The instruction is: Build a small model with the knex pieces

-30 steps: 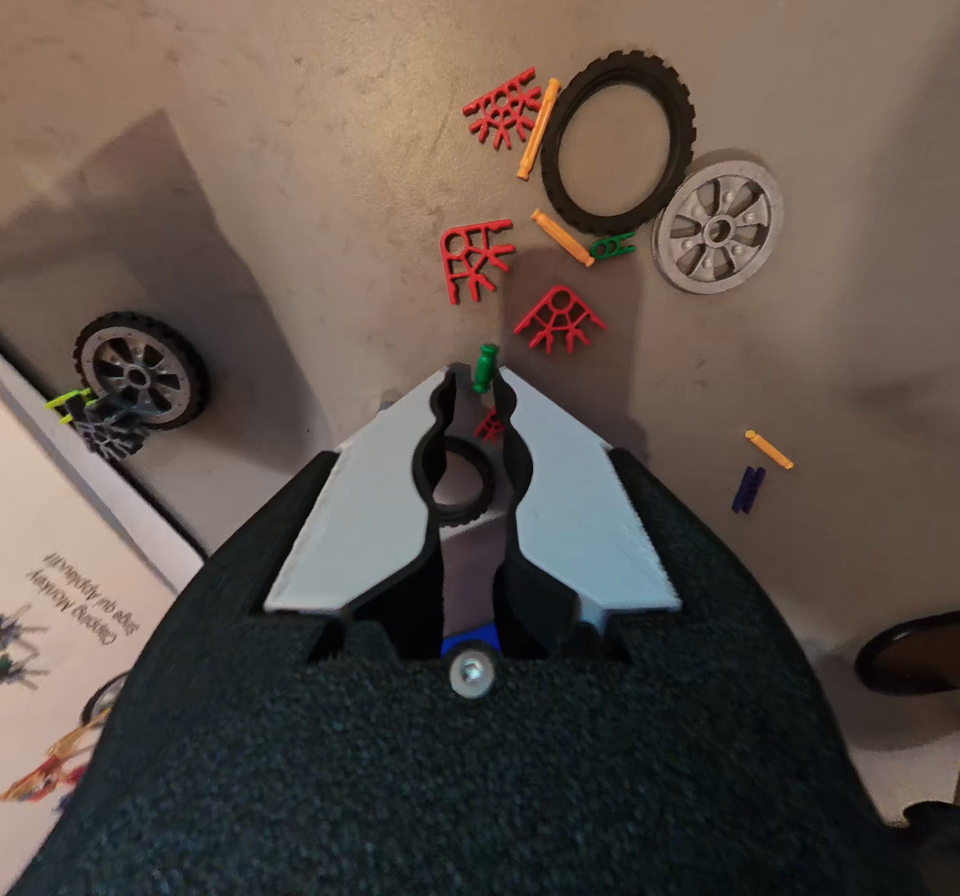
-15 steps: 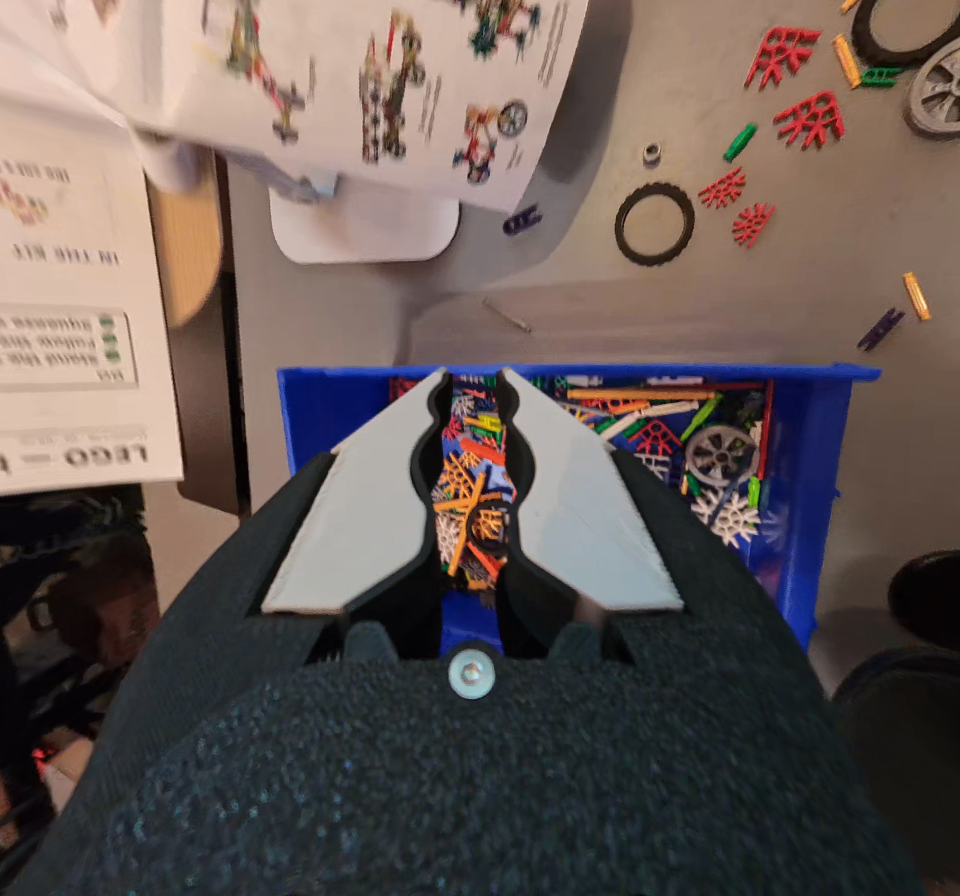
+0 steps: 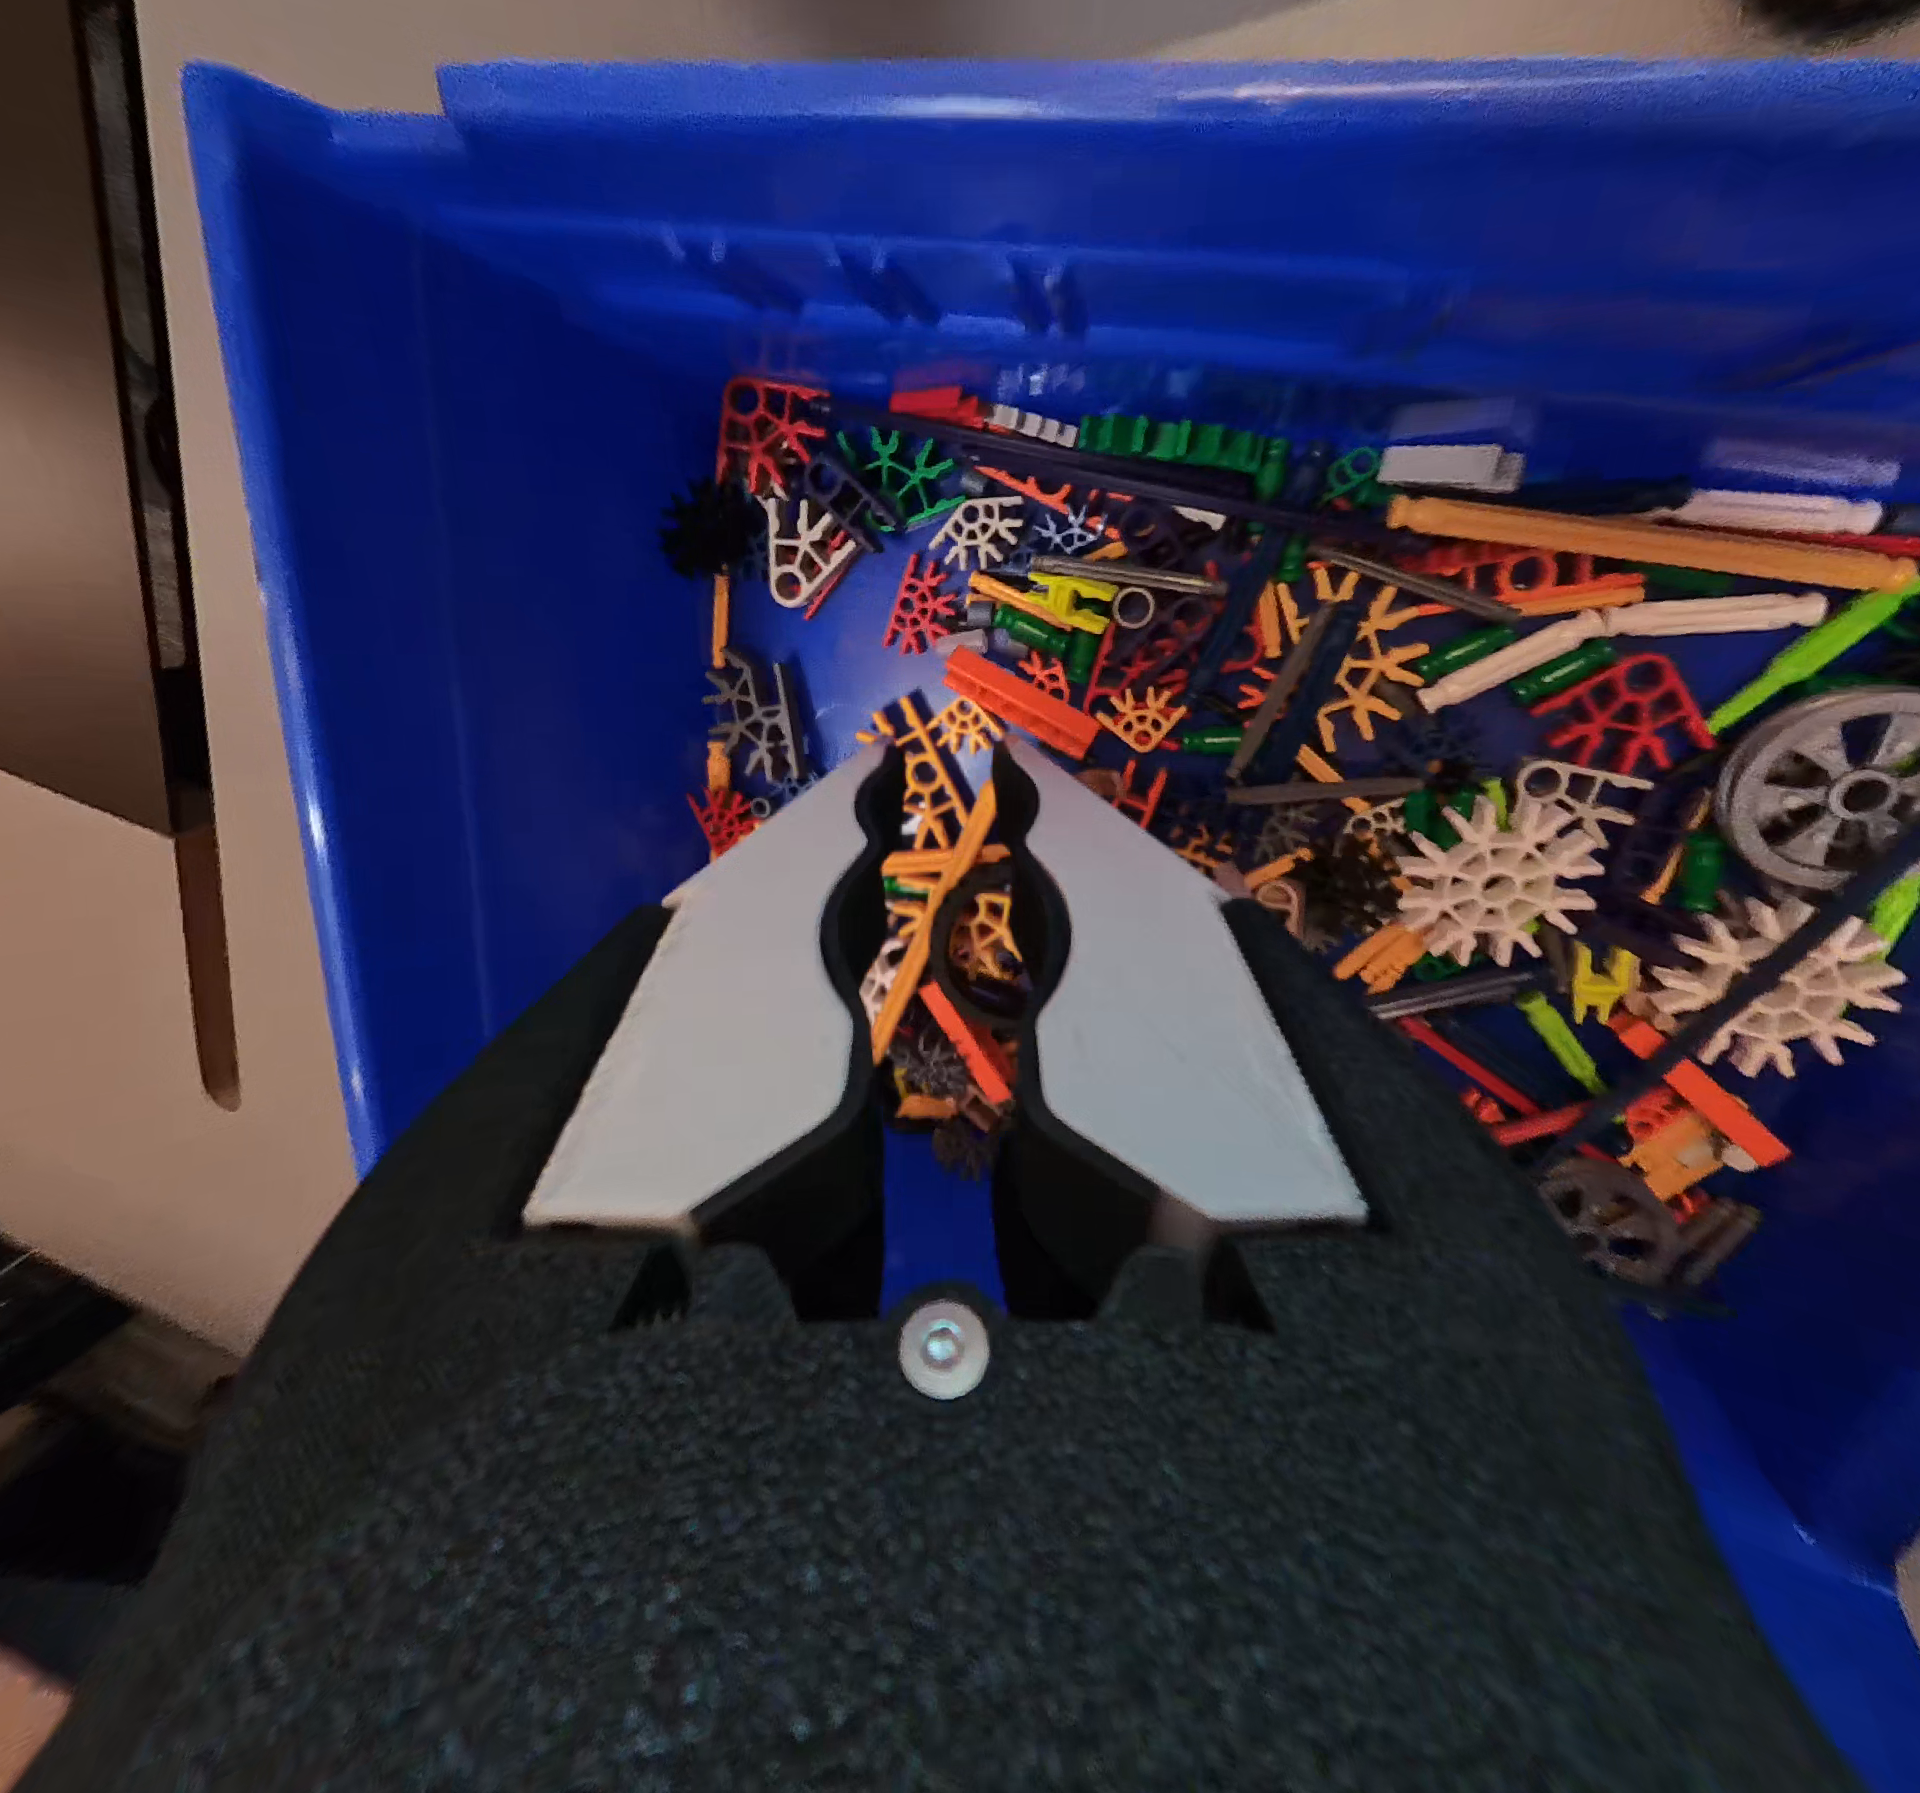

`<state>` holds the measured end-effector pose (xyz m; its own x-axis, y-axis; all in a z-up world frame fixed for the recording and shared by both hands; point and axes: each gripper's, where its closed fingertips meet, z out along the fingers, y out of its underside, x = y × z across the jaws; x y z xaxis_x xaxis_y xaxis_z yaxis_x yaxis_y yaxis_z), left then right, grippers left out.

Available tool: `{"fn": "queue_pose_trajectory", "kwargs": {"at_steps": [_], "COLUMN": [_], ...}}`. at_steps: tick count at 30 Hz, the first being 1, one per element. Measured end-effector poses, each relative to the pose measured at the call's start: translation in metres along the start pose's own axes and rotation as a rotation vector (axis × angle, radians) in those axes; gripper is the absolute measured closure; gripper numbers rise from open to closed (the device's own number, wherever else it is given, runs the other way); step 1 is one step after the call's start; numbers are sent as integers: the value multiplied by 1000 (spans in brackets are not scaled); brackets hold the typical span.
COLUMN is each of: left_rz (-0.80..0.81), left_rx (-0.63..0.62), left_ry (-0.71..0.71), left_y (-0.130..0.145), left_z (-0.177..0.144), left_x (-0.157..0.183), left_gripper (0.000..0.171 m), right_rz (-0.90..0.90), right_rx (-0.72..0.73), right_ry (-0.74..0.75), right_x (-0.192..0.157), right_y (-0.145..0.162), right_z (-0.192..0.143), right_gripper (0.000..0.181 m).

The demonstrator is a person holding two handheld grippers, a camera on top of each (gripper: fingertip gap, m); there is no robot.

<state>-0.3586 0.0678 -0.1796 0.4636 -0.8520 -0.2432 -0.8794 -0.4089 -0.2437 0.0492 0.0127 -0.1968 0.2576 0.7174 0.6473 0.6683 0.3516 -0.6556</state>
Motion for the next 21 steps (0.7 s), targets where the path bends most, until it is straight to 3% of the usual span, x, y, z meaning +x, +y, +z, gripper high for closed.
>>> {"fn": "queue_pose_trajectory", "kwargs": {"at_steps": [15,19,21], "left_rz": [0,46,32], "left_rx": [7,-131,-109], "left_ry": [109,34,28], "left_y": [-7,18,15], "left_z": [39,41,38], "left_x": [6,-6,-8], "left_gripper": [153,155,156], "right_rz": [0,1,0], "right_rx": [-17,-21,-22], "right_ry": [6,9,10], "right_x": [1,2,2], "right_y": [2,3,3], "right_z": [2,3,3], "right_gripper": [167,167,167]}}
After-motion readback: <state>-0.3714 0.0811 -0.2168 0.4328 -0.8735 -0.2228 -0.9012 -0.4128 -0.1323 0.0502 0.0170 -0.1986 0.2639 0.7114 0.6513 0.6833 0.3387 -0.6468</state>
